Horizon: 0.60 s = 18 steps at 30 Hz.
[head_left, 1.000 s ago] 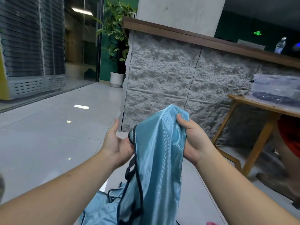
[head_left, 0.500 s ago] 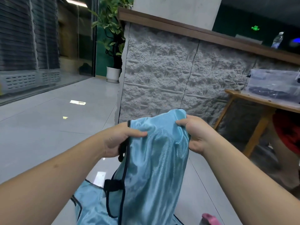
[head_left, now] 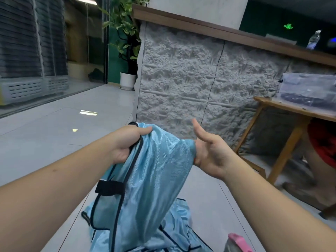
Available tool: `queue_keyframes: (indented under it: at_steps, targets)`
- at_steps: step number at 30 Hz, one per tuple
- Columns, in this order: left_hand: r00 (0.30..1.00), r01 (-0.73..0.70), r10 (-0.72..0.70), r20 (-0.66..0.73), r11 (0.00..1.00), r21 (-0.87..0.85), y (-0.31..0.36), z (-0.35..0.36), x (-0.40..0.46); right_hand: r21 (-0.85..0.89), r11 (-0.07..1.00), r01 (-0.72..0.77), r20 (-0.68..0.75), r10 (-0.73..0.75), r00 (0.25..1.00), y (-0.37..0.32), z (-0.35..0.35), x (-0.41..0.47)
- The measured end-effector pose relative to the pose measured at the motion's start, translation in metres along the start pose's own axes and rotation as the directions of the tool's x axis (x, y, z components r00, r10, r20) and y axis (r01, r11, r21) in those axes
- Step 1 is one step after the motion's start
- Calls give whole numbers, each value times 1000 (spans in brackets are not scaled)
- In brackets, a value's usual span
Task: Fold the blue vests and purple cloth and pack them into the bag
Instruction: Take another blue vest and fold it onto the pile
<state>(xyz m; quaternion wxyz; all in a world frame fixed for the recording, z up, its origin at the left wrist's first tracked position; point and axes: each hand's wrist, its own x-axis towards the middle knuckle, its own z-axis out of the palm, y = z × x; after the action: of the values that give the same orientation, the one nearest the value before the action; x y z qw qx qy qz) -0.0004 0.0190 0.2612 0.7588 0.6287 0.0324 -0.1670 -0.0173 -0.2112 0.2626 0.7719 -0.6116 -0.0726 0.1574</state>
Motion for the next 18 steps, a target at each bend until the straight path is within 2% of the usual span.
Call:
queue_keyframes:
  at_steps: [2, 4, 8, 10, 12, 15, 18]
  targets:
    - [1000, 18, -17, 25, 1000, -9, 3, -6, 1, -114, 993, 25, 48, -20, 999, -1, 2, -4]
    - [997, 38, -37, 67, 999, -7, 4, -12, 1, -196, 978, 69, 6, -69, 998, 2, 4, -3]
    - [974, 55, -49, 221, 998, -22, 5, -25, -2, -63, 978, 198, -108, -204, 973, 2, 6, 2]
    - [958, 46, -36, 284, 998, -30, 2, -32, -1, -50, 973, 223, -179, -229, 957, 1, 6, 3]
    - [975, 18, -22, 223, 1000, 20, 2, -33, -1, -107, 972, 211, -246, -232, 941, -1, 5, 3]
    - [1000, -6, 3, 31, 996, 91, 6, -27, 0, -159, 966, 204, -302, -244, 922, -5, 3, 1]
    - [992, 13, 5, -126, 990, 143, 7, -21, 6, -234, 953, 192, -357, -268, 895, -11, 0, 3]
